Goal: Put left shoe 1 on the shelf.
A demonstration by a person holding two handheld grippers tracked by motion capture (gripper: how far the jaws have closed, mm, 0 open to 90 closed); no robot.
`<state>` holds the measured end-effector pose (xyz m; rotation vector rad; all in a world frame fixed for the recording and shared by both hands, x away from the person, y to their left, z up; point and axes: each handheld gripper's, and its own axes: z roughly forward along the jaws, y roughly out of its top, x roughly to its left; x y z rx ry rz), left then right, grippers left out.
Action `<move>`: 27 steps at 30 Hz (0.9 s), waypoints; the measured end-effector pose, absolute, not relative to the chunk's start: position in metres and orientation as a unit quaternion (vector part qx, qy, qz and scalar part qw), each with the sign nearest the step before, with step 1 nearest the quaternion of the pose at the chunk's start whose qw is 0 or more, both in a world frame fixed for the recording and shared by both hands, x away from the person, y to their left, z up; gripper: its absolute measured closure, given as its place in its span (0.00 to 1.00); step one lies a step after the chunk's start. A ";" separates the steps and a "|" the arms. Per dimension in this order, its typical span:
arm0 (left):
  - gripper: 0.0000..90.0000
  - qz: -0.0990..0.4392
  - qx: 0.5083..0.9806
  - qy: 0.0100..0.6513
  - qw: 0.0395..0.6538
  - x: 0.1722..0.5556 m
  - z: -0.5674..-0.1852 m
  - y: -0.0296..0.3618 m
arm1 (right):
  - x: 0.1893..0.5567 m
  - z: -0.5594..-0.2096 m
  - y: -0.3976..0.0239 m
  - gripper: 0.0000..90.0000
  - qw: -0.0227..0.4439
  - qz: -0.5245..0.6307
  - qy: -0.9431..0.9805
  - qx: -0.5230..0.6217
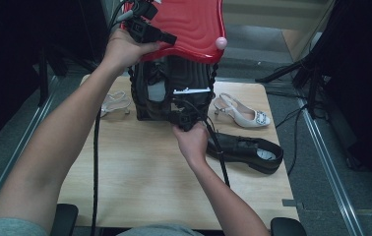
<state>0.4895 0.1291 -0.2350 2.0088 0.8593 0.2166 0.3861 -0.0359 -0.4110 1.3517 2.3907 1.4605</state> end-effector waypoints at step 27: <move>1.00 0.090 0.814 0.344 0.459 0.489 -0.236 0.130 | 0.440 -0.398 0.007 1.00 0.028 0.455 0.765 0.454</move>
